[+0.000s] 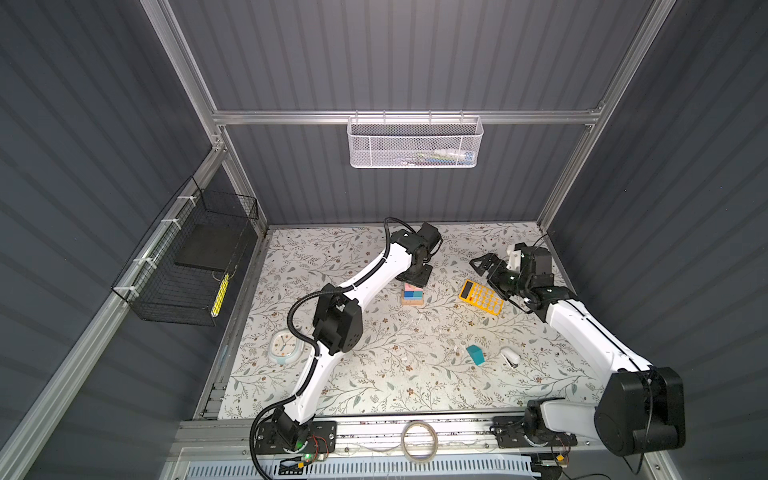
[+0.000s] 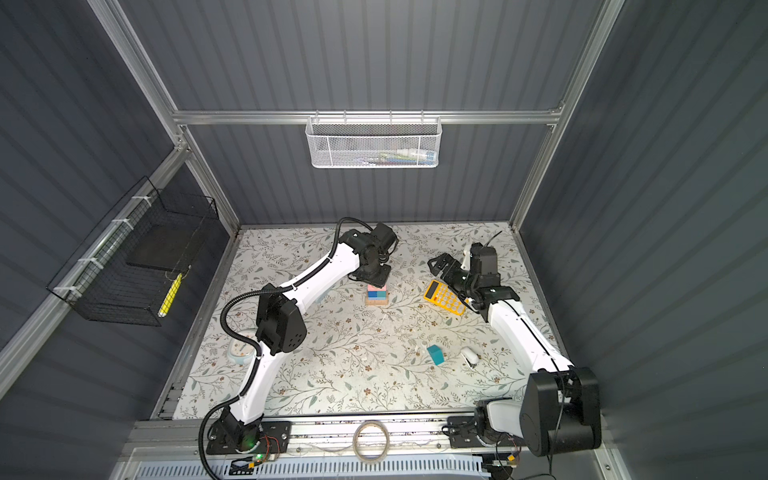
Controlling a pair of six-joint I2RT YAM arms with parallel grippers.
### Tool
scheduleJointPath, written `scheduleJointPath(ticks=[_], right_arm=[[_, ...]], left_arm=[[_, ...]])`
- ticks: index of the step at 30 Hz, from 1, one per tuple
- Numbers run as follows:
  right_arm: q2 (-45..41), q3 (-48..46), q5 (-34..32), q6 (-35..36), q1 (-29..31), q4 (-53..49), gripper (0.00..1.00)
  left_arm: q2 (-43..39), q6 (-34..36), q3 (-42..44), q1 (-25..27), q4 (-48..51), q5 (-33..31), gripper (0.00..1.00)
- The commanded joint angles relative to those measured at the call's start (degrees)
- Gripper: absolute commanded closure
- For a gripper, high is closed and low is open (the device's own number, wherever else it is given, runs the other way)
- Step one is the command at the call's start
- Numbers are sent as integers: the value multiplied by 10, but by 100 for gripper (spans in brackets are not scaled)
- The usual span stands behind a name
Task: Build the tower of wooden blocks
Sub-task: 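Lower the wooden cylinder with the left gripper onto the pink block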
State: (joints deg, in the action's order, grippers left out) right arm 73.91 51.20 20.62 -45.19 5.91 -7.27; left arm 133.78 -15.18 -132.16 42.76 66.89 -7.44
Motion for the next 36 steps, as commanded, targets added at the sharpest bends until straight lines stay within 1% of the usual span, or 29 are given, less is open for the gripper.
scheduleJointPath(ticks=[1, 8, 15, 19, 36], right_arm=[[4, -2, 4, -1, -3, 4, 1], [4, -1, 4, -1, -3, 4, 1], [5, -1, 5, -1, -3, 4, 1], [6, 0, 5, 0, -3, 4, 1], [7, -1, 6, 0, -3, 5, 1]], left_arm=[[10, 3, -14, 0, 20, 1, 55], [11, 3, -16, 0, 21, 1, 55], [11, 1, -16, 0, 18, 0, 61], [13, -1, -19, 0, 17, -1, 63], [17, -3, -22, 0, 17, -6, 64]])
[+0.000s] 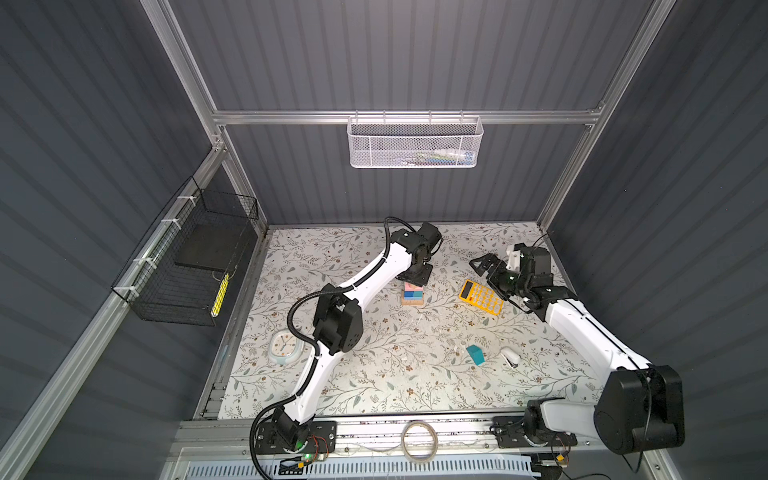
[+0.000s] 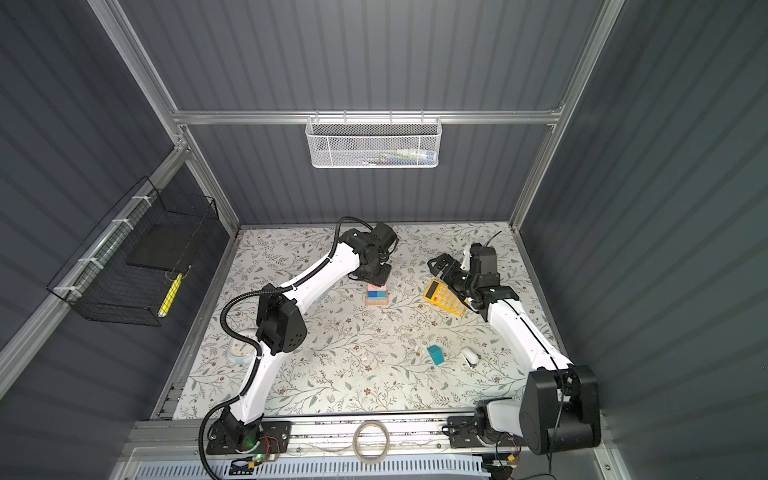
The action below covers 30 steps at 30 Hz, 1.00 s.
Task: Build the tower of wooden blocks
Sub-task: 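Lower the wooden cylinder with the left gripper onto the pink block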
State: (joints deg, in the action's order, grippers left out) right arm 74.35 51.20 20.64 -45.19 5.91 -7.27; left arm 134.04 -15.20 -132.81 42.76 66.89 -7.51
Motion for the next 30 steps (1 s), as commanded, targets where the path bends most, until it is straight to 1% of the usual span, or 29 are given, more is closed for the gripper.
scheduleJointPath(ticks=[1, 30], right_arm=[[3, 0, 5, 0, -2, 4, 1], [4, -1, 4, -1, -4, 4, 1]], left_arm=[[15, -3, -15, 0, 17, -5, 64], [18, -8, -14, 0, 9, -11, 67]])
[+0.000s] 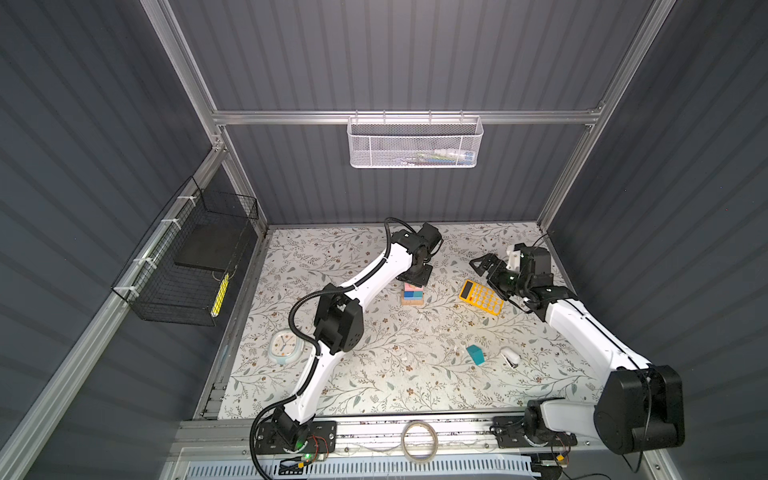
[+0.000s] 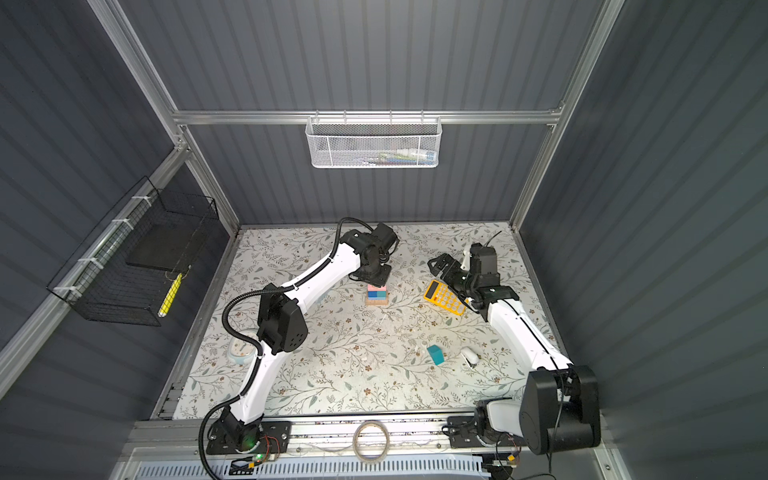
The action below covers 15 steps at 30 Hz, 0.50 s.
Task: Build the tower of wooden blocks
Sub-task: 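Lower the wooden cylinder with the left gripper onto the pink block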
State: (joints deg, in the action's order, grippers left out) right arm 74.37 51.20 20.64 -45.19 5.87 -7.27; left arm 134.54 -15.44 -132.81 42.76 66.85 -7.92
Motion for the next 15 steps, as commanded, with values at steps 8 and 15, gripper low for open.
scheduleJointPath(ticks=[8, 15], right_arm=[[5, -1, 5, -1, -3, 4, 1], [5, -1, 5, -2, -3, 4, 1]], left_arm=[[17, -7, -14, -1, 9, -6, 62], [14, -10, -16, -1, 7, -6, 54]])
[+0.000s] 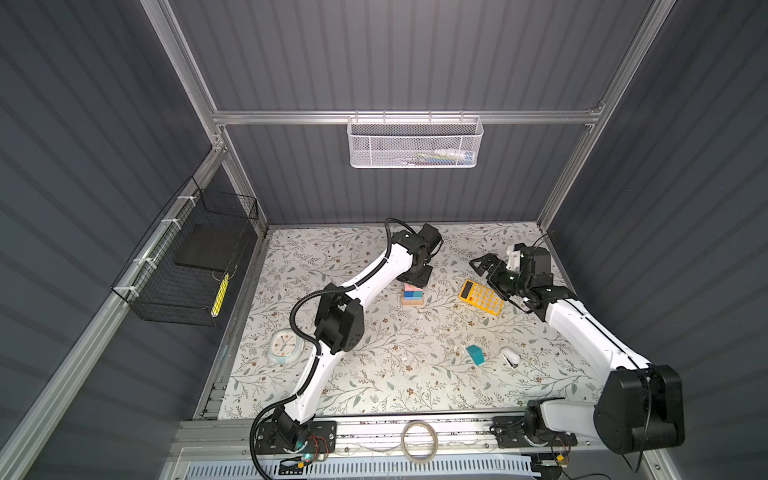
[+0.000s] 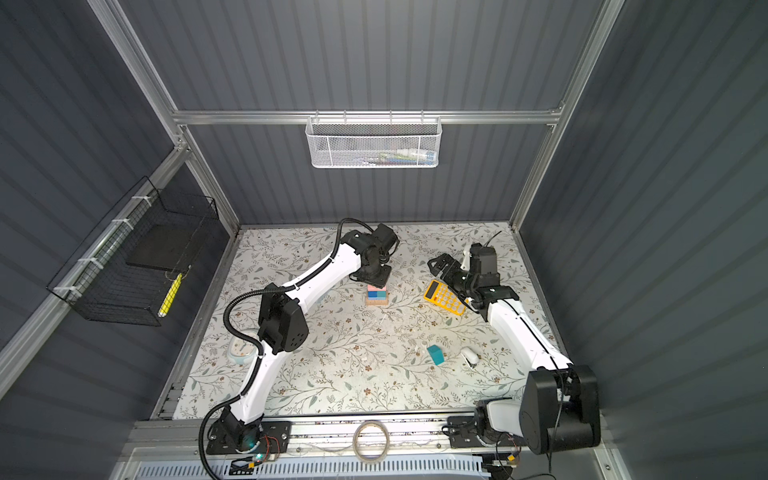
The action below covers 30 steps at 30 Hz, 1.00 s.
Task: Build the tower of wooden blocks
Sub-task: 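Lower the wooden cylinder with the left gripper onto the pink block, then open the left gripper and raise it off the cylinder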
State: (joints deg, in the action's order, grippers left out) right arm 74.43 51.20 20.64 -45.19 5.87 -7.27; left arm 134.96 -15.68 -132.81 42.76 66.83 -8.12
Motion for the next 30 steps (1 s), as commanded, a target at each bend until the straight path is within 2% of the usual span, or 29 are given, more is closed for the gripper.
scheduleJointPath(ticks=[1, 4, 11, 16, 23, 25, 30], right_arm=[[5, -1, 5, -1, -3, 5, 1], [4, -2, 5, -1, -3, 5, 1], [10, -2, 12, -8, -3, 14, 1], [18, 0, 17, -18, -3, 20, 1], [11, 4, -9, -29, -3, 10, 1], [2, 6, -48, -38, -3, -2, 1], [-23, 8, -95, -47, -1, -26, 1]], left_arm=[[10, -8, -16, -1, 6, -5, 53], [9, -8, -17, -2, 5, -5, 45], [-8, -3, -29, -7, 4, -17, 35], [-29, 2, -52, -19, 11, -32, 32], [-97, -1, -18, -33, -18, -44, 31], [-119, -5, -2, -33, -30, -46, 31], [-179, -13, 46, -33, -67, -44, 30]])
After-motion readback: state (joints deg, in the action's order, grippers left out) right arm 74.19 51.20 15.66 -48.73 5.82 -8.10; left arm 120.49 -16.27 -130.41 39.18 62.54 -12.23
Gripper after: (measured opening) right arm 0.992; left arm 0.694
